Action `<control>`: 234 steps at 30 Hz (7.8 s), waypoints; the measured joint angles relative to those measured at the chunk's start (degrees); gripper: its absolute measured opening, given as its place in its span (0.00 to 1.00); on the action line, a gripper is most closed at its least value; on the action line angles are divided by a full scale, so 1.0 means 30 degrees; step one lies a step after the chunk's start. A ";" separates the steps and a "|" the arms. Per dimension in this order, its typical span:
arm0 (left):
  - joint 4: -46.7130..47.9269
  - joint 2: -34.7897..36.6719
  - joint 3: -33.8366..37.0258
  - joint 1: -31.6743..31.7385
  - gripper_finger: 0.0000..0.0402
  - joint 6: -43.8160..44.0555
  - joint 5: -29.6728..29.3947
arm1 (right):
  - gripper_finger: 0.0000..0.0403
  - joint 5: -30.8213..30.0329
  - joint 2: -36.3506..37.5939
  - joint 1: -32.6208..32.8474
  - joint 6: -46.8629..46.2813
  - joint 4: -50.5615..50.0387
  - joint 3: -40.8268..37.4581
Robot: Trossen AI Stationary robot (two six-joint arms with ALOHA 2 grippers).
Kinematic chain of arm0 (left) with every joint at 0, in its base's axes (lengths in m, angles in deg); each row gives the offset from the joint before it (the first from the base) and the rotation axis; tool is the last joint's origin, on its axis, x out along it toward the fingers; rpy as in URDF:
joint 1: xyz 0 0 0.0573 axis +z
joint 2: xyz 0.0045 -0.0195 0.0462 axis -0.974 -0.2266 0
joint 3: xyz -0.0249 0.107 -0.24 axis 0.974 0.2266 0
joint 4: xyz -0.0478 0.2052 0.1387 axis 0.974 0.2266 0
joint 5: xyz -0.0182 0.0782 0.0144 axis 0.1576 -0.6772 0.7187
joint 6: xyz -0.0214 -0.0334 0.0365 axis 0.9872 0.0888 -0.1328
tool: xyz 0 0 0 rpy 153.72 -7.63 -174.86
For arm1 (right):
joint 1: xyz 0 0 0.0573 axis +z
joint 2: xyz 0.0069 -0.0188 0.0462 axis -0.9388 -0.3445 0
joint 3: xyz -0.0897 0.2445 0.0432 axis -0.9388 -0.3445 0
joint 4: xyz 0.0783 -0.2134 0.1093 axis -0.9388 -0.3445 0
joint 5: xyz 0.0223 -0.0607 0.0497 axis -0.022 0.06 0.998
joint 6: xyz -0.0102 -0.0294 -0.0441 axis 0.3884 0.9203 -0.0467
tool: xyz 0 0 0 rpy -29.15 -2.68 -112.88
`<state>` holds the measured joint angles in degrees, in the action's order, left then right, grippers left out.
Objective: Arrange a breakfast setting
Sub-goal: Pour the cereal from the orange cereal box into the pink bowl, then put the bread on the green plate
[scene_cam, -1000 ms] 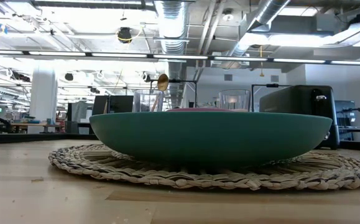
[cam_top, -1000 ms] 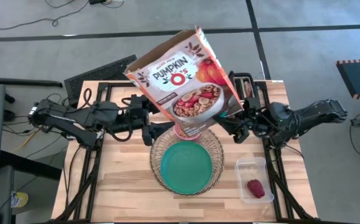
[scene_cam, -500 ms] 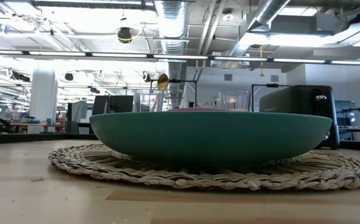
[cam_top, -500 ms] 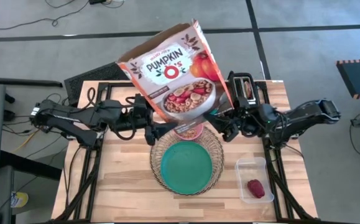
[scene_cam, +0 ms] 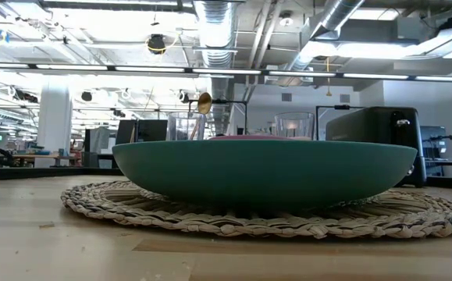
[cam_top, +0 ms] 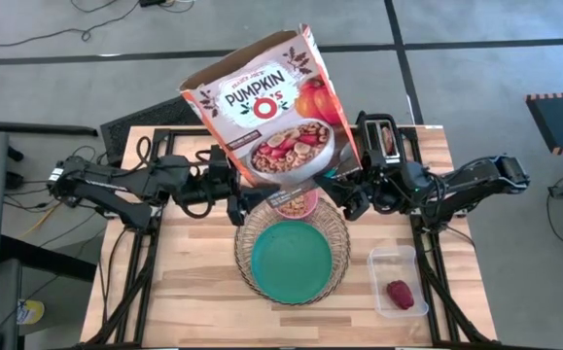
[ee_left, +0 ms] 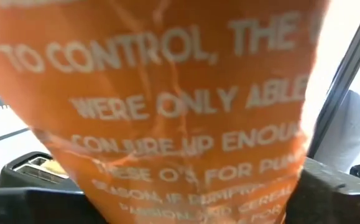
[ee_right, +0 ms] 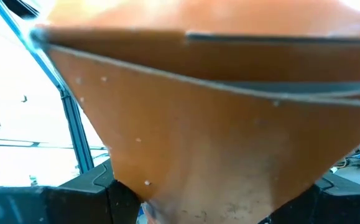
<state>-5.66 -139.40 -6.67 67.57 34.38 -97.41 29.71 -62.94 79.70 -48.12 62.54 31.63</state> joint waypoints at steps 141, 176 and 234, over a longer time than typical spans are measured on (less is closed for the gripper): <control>2.0589 0.7759 1.8571 0.0315 0.58 2.1653 -1.2751 | 0.92 -0.1631 0.5588 0.0168 -0.2223 -1.6350 -0.0036; 2.0355 0.7803 1.8149 0.0186 0.84 1.7563 -0.8459 | 0.92 -0.1573 0.5581 0.0183 -0.2384 -1.6531 -0.0036; 0.4271 0.5057 1.1074 -0.4060 0.84 1.4046 0.1472 | 0.92 0.3876 0.5581 0.1629 -0.5059 -2.3153 -0.0036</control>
<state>7.15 -124.23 26.55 55.39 76.52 -92.99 41.34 -46.20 84.58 -63.29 -6.92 31.52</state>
